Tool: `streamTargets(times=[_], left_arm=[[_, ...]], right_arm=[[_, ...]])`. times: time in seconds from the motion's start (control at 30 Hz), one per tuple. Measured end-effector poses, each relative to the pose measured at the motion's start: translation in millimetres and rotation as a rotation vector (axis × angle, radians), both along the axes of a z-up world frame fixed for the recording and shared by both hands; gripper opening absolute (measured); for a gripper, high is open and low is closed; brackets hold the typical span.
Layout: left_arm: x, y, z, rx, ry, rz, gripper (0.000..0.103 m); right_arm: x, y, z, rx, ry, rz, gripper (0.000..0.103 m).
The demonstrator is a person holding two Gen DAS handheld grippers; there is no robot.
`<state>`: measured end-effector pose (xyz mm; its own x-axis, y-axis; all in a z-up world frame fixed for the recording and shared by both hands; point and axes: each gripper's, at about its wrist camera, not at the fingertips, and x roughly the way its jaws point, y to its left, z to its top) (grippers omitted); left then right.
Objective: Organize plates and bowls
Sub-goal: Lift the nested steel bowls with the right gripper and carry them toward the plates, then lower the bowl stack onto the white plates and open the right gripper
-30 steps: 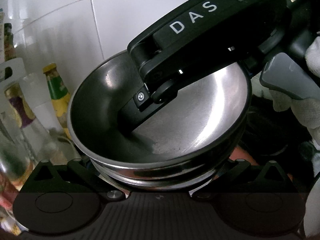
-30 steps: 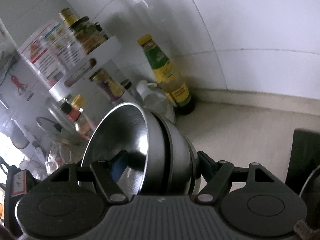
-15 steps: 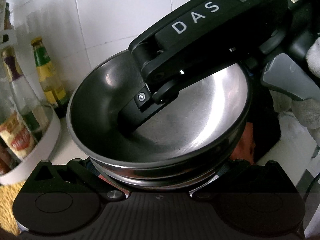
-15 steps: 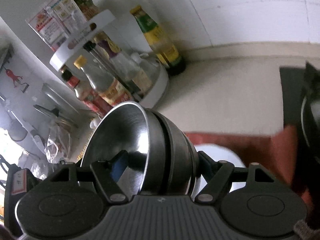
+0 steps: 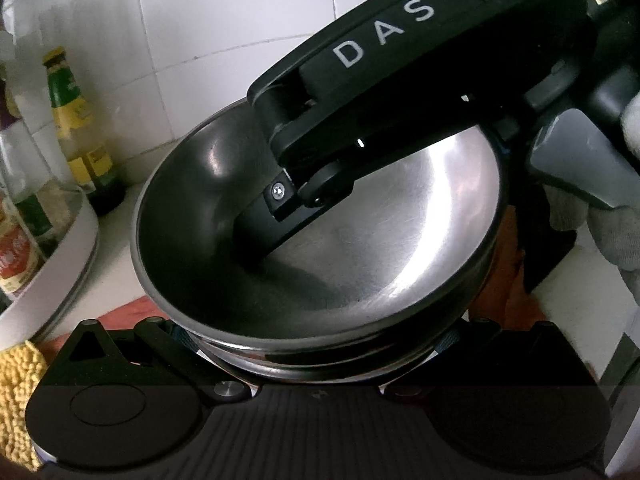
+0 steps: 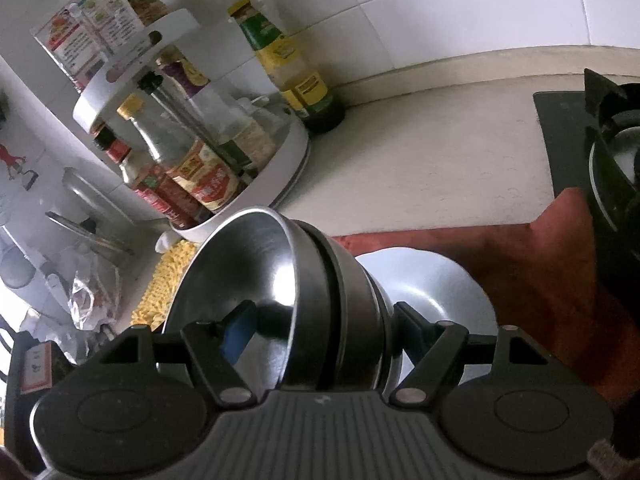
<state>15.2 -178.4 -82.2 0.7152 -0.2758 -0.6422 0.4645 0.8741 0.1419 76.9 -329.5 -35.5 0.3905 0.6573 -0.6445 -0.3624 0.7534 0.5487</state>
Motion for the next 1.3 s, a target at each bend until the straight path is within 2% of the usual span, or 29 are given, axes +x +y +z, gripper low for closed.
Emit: streamTargets(times=[0.33,0.57,0.9,1.0,1.13,1.27,1.3], left_arm=[[11.9,-4.0,-10.4,0.03,0.062,-0.004,0.103],[4.7,2.0,-8.9,0.027,0.085,0.025,0.103],[-0.3,7.1,-6.9,0.053,0.129,0.052,0.103],[-3.4,4.4,-6.3,0.079,0.113,0.042,0.103],[3.0,-6.5,-6.7,0.058,0.111,0.039,0.103],[-4.8,2.2,-4.5,0.069,0.135,0.016,0.103],[-3.9,8.3,-2.7,0.054,0.166,0.023,0.103]], right_arm=[[12.4,-7.7,-28.9,0.014,0.036,0.022,0.07],[12.8,-4.2,-30.4,0.011,0.04,0.053,0.07],[9.2,-3.0,-25.4,-0.048,-0.014,0.044,0.07],[7.6,-1.9,-24.1,-0.067,-0.025,0.035,0.07],[4.9,1.9,-25.3,-0.096,-0.034,0.037,0.07],[3.9,5.3,-23.5,-0.119,-0.04,0.023,0.07],[3.0,6.6,-22.0,-0.137,-0.052,0.021,0.07]])
